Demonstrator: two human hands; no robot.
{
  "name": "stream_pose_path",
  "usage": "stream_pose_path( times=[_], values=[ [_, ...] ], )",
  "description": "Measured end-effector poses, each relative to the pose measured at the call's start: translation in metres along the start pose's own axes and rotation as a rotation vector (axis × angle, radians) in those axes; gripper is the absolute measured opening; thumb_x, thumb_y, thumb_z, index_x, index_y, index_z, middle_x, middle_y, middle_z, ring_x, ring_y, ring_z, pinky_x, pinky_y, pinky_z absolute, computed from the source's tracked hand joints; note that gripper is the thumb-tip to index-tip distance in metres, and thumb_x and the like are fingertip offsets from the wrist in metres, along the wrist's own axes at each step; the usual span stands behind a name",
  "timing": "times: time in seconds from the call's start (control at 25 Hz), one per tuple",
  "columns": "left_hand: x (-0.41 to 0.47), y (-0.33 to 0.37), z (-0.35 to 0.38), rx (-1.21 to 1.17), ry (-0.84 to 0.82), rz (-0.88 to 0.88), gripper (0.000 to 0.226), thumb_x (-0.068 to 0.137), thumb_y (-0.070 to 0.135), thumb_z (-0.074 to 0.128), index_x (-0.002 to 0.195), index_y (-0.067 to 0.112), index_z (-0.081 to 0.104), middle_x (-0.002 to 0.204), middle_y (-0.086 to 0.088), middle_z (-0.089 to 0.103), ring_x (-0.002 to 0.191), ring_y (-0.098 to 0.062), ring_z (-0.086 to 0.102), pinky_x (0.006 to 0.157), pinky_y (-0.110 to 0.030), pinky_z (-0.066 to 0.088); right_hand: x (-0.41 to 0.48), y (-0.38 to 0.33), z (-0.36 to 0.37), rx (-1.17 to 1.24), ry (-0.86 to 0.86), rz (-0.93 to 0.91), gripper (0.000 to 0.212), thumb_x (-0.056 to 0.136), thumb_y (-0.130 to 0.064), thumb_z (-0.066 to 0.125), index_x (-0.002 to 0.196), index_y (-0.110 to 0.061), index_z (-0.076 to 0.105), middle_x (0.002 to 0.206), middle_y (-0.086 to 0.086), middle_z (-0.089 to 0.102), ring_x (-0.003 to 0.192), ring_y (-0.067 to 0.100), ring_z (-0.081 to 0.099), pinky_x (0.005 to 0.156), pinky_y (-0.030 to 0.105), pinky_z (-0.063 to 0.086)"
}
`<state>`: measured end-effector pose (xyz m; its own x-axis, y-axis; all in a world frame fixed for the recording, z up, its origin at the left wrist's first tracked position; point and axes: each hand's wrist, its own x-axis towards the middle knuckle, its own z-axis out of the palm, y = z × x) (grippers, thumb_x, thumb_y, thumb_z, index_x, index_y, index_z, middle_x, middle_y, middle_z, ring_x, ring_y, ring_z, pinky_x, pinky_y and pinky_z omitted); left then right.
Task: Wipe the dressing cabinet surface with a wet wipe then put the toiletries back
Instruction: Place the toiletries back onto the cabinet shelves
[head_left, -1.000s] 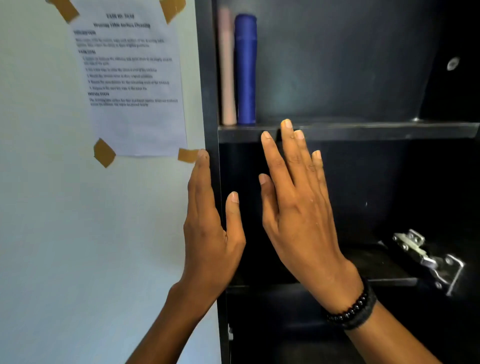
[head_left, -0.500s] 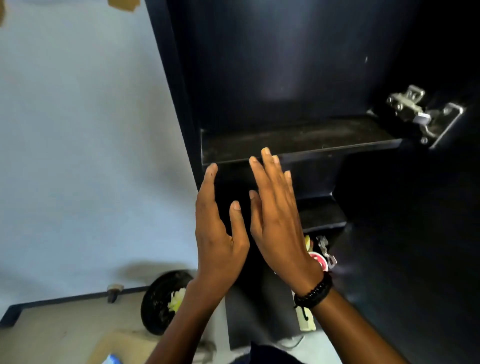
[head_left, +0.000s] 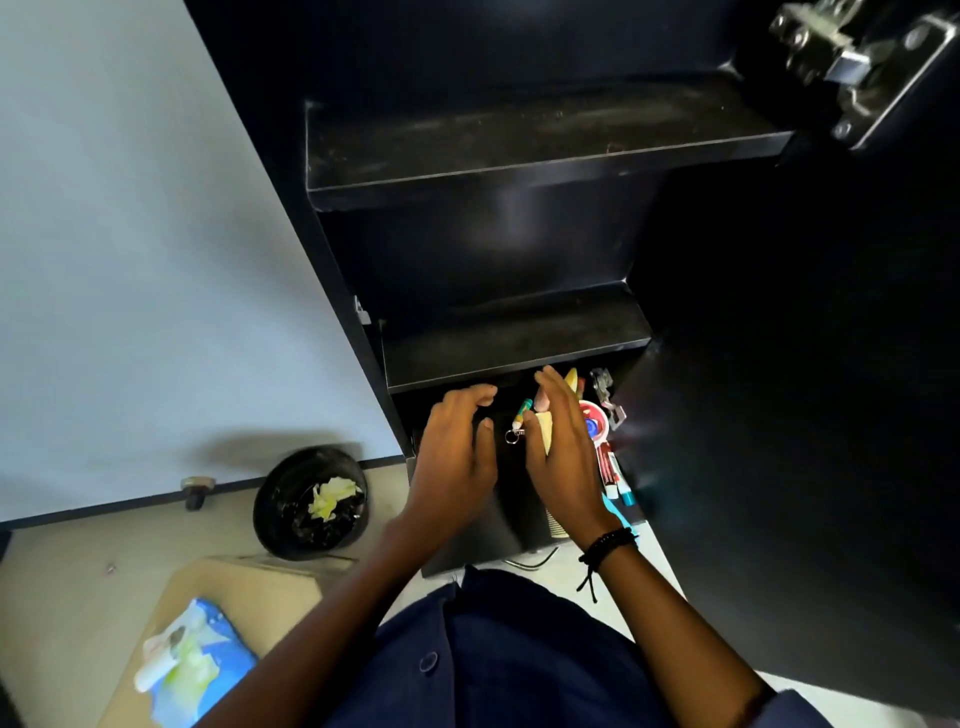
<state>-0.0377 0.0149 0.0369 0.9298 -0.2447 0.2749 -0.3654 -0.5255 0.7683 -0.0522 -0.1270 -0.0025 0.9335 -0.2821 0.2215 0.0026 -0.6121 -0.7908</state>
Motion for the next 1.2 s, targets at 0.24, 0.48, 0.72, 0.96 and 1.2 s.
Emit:
stream_pose_path(
  times=[0.24,0.48,0.72,0.96,1.2],
  values=[
    [-0.017,-0.031,0.046,0.026,-0.349,-0.218,0.043,0.092,0.008,0.046,0.135,0.012,0.044,0.133,-0.01,0.05,0.122,-0.024,0.047,0.101,-0.032,0.037,-0.016,0.084,0.002,-0.117,-0.129,0.322,0.051,0.093,-0.017,0.057,0.141,-0.01,0.039,0.143,0.01,0.048,0.13,0.028,0.047,0.106,0.031,0.038],
    [-0.018,-0.046,0.071,0.057,-0.447,-0.374,0.045,0.092,0.01,0.049,0.136,0.008,0.042,0.134,-0.014,0.05,0.124,-0.028,0.048,0.103,-0.036,0.039,-0.011,0.132,-0.003,-0.108,-0.202,0.478,0.053,0.086,-0.01,0.067,0.134,-0.009,0.045,0.136,0.011,0.053,0.125,0.029,0.051,0.101,0.041,0.045],
    [-0.009,-0.052,0.088,0.077,-0.464,-0.469,0.052,0.093,0.012,0.051,0.142,0.01,0.034,0.139,-0.014,0.046,0.129,-0.028,0.043,0.106,-0.041,0.037,0.039,0.165,0.002,-0.438,-0.363,0.278,0.071,0.082,-0.017,0.071,0.142,-0.012,0.033,0.147,0.011,0.036,0.135,0.032,0.038,0.101,0.046,0.049],
    [-0.007,-0.06,0.107,0.123,-0.488,-0.509,0.056,0.09,0.01,0.052,0.143,0.01,0.033,0.137,-0.015,0.044,0.127,-0.031,0.044,0.105,-0.043,0.038,0.079,0.165,0.018,-0.796,-0.585,0.154,0.1,0.077,-0.035,0.073,0.147,0.005,0.013,0.14,0.022,0.042,0.122,0.041,0.044,0.103,0.045,0.039],
    [-0.002,-0.061,0.111,0.12,-0.492,-0.525,0.058,0.091,0.012,0.052,0.144,0.012,0.03,0.14,-0.013,0.041,0.129,-0.03,0.042,0.106,-0.039,0.038,0.083,0.162,0.006,-0.72,-0.565,0.181,0.083,0.066,-0.043,0.079,0.129,-0.003,0.043,0.128,0.016,0.052,0.117,0.034,0.046,0.099,0.037,0.038]
  ],
)
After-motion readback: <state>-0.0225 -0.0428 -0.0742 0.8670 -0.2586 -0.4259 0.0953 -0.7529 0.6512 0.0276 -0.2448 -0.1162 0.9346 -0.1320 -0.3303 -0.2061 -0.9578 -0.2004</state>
